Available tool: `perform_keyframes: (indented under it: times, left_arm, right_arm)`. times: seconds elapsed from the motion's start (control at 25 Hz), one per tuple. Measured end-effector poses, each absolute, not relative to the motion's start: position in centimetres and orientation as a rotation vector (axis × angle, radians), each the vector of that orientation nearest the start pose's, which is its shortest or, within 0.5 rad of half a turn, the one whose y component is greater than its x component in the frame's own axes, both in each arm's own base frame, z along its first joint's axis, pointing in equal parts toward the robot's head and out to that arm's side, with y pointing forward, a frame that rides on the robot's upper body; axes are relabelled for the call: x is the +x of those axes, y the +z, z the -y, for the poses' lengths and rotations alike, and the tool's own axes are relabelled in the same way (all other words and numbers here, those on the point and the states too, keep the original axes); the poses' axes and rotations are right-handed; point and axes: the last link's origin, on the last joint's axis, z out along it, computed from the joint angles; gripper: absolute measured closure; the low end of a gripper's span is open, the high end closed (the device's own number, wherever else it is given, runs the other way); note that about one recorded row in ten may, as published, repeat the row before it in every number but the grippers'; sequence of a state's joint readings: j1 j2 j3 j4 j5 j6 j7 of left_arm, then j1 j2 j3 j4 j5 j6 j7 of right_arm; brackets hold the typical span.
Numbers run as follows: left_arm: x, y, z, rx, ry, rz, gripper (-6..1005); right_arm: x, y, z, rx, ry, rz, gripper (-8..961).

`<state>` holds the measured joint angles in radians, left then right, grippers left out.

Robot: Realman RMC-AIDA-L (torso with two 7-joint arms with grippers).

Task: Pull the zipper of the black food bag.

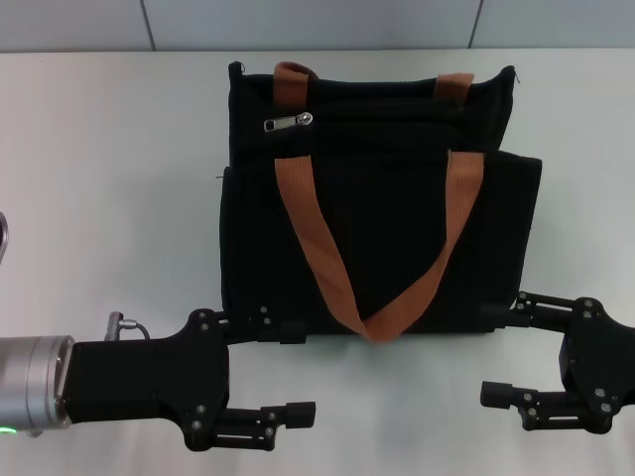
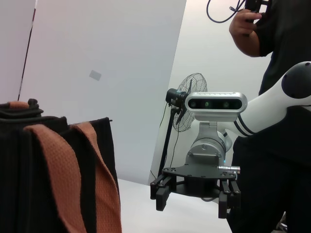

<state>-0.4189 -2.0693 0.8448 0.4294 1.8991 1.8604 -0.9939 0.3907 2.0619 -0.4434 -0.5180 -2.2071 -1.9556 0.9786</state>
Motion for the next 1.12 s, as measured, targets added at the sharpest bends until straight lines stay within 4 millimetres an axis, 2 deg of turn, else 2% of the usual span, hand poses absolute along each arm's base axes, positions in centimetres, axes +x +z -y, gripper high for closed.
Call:
perform_keyframes:
  times: [0.56, 1.12]
  left_arm:
    - [-26.7, -2.8, -23.7, -2.949, -1.093, 0.346, 243]
    - [-26.2, -2.1, -24.5, -2.925, -1.119, 0.3, 266]
  right_arm:
    - [29.5, 0.3, -23.2, -2.854, 0.986, -0.379, 175]
    - [29.4, 0.4, -23.3, -2.848, 0.991, -0.382, 175]
